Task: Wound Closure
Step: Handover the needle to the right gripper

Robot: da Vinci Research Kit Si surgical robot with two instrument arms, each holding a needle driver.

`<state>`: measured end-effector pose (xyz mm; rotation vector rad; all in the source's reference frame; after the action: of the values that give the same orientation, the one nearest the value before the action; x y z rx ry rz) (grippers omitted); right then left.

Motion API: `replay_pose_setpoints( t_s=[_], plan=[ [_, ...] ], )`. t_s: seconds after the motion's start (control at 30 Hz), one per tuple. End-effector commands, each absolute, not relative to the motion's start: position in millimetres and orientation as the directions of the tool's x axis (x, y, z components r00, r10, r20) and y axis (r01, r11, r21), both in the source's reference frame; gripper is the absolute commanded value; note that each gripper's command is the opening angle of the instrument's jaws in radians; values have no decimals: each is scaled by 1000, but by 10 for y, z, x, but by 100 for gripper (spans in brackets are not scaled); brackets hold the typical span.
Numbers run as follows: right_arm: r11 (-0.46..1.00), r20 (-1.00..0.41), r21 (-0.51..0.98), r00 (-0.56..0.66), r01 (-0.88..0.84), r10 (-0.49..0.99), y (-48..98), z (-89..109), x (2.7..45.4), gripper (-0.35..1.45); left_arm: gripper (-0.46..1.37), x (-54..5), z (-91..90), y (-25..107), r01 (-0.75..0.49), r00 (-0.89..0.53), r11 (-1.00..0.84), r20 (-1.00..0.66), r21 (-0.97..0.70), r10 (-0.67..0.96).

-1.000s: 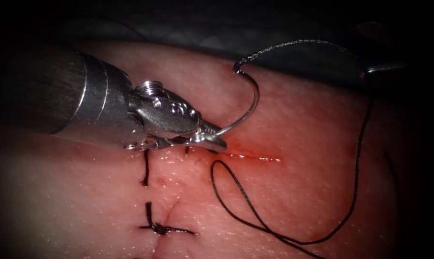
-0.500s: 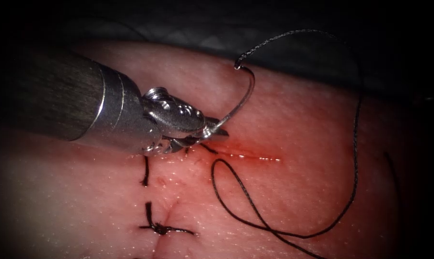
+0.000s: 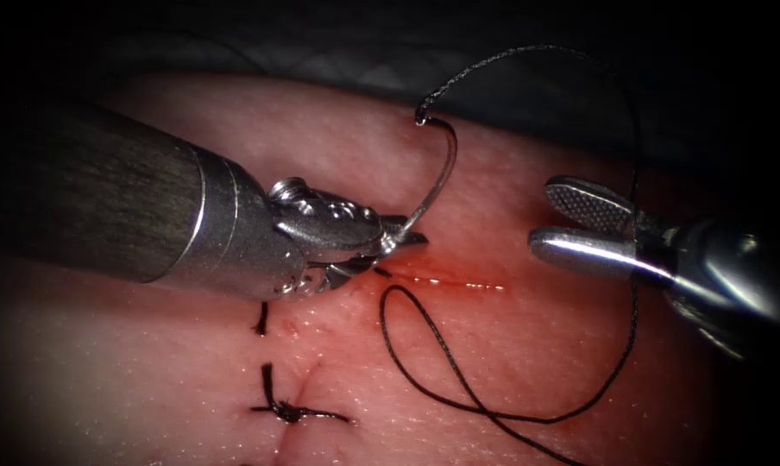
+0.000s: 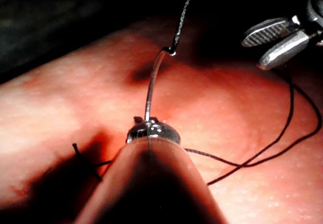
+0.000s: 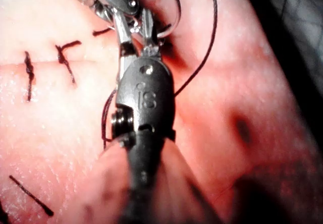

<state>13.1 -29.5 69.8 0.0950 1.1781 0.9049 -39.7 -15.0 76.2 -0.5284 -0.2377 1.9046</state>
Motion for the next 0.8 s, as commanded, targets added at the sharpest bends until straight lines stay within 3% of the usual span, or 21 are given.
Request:
replay_pose_setpoints(
  t_s=[0.03,0.2,0.33,0.43,0.47,0.57,0.8],
  plan=[
    [638,-752,479,94,-603,653,-294,702,133,19,-35,-396,760,-151,-833,-297,-381,-256,-402,920],
    [592,-739,418,121,-690,663,-299,709,133,22,-35,-395,756,-151,-845,-270,-364,-276,-390,922],
    [547,-732,368,129,-752,669,-297,715,131,56,-35,-397,751,-152,-851,-239,-343,-289,-398,927],
    [511,-718,375,107,-773,688,-293,721,132,105,-35,-400,748,-155,-852,-238,-343,-291,-395,927],
    [510,-718,374,106,-775,688,-292,723,133,110,-35,-402,746,-156,-852,-239,-345,-294,-393,925],
    [508,-718,372,105,-777,688,-292,727,135,115,-35,-404,744,-158,-851,-243,-351,-301,-390,922],
    [507,-701,364,129,-781,702,-295,734,148,106,-35,-407,738,-159,-852,-246,-360,-316,-380,916]
  ],
)
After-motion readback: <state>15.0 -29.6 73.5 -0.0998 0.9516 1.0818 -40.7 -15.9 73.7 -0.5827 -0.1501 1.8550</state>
